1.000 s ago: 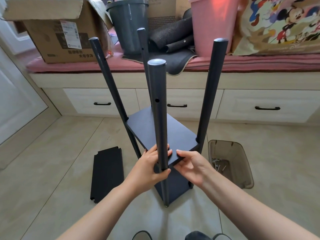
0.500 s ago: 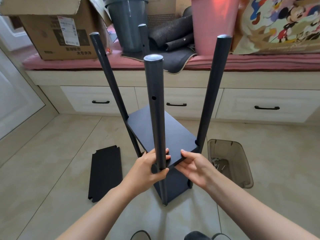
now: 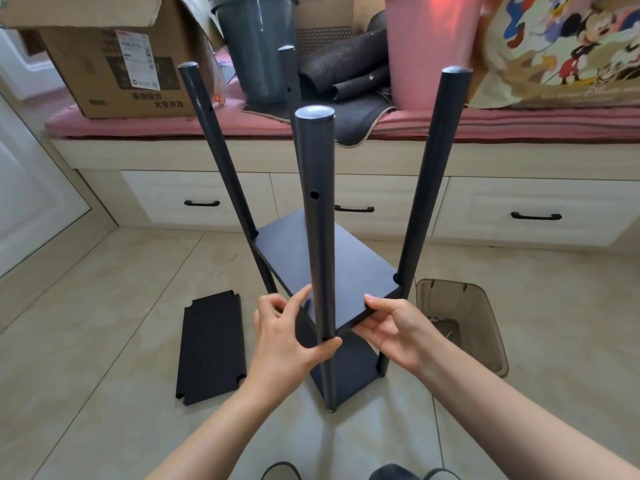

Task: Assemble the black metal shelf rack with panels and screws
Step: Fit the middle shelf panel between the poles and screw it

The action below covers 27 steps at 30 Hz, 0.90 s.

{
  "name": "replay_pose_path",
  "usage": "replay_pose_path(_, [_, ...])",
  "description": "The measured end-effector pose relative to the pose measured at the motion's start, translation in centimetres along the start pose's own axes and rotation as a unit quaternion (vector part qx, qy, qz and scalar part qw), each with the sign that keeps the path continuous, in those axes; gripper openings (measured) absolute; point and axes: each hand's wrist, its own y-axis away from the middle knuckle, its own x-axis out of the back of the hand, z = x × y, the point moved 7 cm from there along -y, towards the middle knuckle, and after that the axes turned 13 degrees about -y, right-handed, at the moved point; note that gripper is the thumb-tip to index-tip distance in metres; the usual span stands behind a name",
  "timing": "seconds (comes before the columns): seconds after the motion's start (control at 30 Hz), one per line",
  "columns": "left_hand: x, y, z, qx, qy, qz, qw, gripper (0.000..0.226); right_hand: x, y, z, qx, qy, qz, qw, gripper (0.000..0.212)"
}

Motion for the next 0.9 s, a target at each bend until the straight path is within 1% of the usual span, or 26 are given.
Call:
replay_pose_path(0.07, [-1.5,-0.3,-0.7,0.054,0.071,-0.104,0.991,0.086,0.0,0.1,0.2,-0.003,-0.005,-0.004,1.0,0.026])
replay_pose_path(0.1, [-1.9,-0.4,-0.7,0.06,0.102,-0.135,0.984,0.09,-0.1,0.1,0.4,-0.005,-0.007,-0.008,1.0,0.027])
replay_pose_path(0.13, [-2.1,-0.6,-0.6,0.057,0.124,-0.142,0.98,0.093,-0.1,0.1,0.5,-0.006,-0.007,-0.013,1.0,0.027])
replay_pose_path(0.23, [-1.7,-1.2,-0.5,0.051,0.146,-0.111,0.982,0.098,-0.1,0.3,0.4,-0.008,0.017,-0.028,0.999,0.027])
replay_pose_path(0.3, [-1.4,-1.2,-0.7,0.039,0.156,-0.097,0.982,0.094,0.3,0.4,0.1,-0.011,0.049,-0.022,0.998,0.028])
replay_pose_path(0.37, [-1.2,-1.1,-0.9,0.021,0.157,-0.086,0.984,0.087,0.9,0.5,-0.5,-0.003,0.058,0.002,0.998,0.029])
replay_pose_path(0.47, [-1.0,-1.0,-1.0,0.012,0.147,-0.078,0.986,0.082,2.0,0.5,-2.1,0.023,0.004,0.045,0.999,0.024])
replay_pose_path(0.57, [-0.8,-1.0,-1.0,0.009,0.144,-0.073,0.987,0.081,3.2,0.8,-3.5,0.011,0.001,0.09,0.996,0.021])
replay_pose_path(0.63, [-0.7,-1.1,-0.9,0.005,0.14,-0.07,0.988,0.08,4.0,0.9,-4.2,-0.014,0.053,0.116,0.992,0.02])
replay_pose_path(0.67, [-0.6,-1.1,-0.9,0.002,0.138,-0.068,0.988,0.08,4.4,0.9,-4.8,-0.016,0.124,0.136,0.983,0.021])
replay_pose_path(0.7, [-0.5,-1.1,-0.8,0.0,0.136,-0.067,0.988,0.079,4.9,0.7,-5.7,-0.006,0.225,0.156,0.962,0.02])
replay_pose_path(0.73, [-0.3,-1.1,-0.8,-0.002,0.136,-0.067,0.988,0.078,5.0,0.6,-6.9,0.022,0.332,0.176,0.926,0.019])
replay_pose_path(0.77, [-0.2,-1.1,-0.7,-0.004,0.136,-0.068,0.988,0.077,4.9,0.4,-8.2,0.06,0.407,0.188,0.892,0.02])
replay_pose_path(0.8, [-0.1,-1.1,-0.7,-0.007,0.136,-0.07,0.988,0.075,4.5,0.1,-9.4,0.099,0.442,0.191,0.871,0.024])
replay_pose_path(0.83, [0.1,-1.1,-0.6,-0.009,0.135,-0.073,0.988,0.073,3.8,-0.2,-10.1,0.133,0.454,0.178,0.863,0.029])
replay_pose_path(0.87, [0.2,-1.1,-0.6,-0.01,0.134,-0.076,0.988,0.07,3.1,-0.8,-10.4,0.149,0.43,0.154,0.877,0.029])
replay_pose_path(0.9, [0.3,-1.1,-0.6,-0.009,0.135,-0.081,0.988,0.068,2.6,-1.6,-10.3,0.152,0.374,0.127,0.906,0.024])
